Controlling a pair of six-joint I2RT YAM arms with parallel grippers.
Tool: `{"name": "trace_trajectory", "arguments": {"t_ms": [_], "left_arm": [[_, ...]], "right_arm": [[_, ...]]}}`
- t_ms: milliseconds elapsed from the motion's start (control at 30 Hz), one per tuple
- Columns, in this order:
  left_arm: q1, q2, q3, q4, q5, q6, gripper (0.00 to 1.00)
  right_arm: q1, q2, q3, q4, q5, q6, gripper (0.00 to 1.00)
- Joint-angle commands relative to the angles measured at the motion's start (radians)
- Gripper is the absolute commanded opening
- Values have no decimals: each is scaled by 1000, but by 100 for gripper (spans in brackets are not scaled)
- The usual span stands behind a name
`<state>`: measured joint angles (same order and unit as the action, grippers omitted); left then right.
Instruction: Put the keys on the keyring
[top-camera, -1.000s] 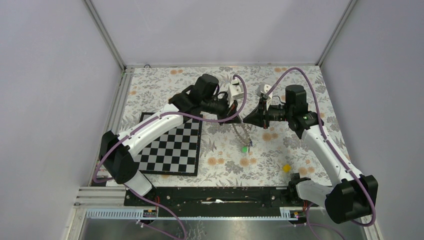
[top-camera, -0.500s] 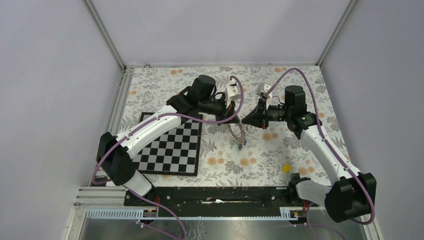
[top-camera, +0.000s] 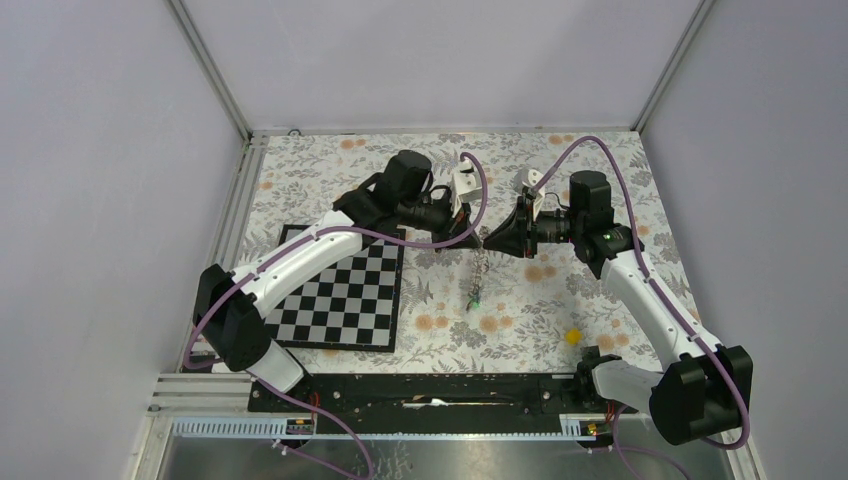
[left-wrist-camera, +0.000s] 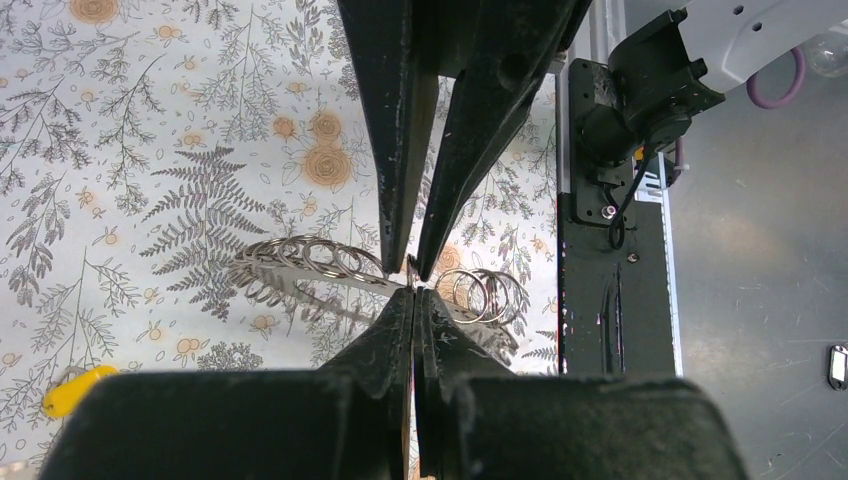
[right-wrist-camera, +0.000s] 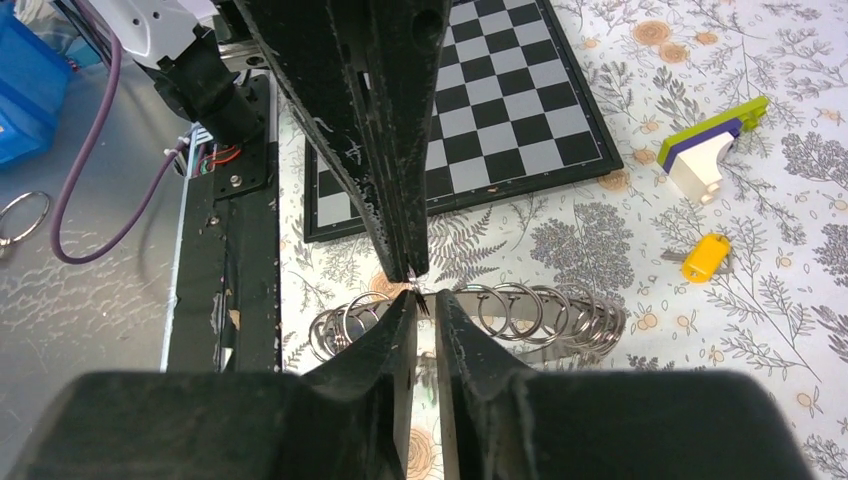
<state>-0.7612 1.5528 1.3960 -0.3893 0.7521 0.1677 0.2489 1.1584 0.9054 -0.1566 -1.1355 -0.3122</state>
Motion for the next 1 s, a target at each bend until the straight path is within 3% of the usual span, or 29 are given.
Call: {"name": "trace_trajectory", "arguments": {"t_ms": [0, 133, 367, 533, 700, 967], "left_arm": [[-4, -35, 3, 64, 44, 7, 0], [-3, -34, -2, 70, 38, 7, 0], [41, -50, -30, 130, 110, -42, 0], [110, -77, -92, 238, 248, -108, 24], [130, -94, -132, 260, 317, -75, 44], [131, -76, -143, 310, 340, -32, 51]], "right_arm": [[3, -12, 6, 55, -53, 16, 14], [3, -11, 4, 73, -70, 37, 0], [1, -9, 12, 97, -67, 73, 0], [-3, -3, 24, 145, -79, 135, 0], [-3, 7, 32, 225, -105, 209, 0], [-8, 18, -14, 423, -154, 387, 0]]}}
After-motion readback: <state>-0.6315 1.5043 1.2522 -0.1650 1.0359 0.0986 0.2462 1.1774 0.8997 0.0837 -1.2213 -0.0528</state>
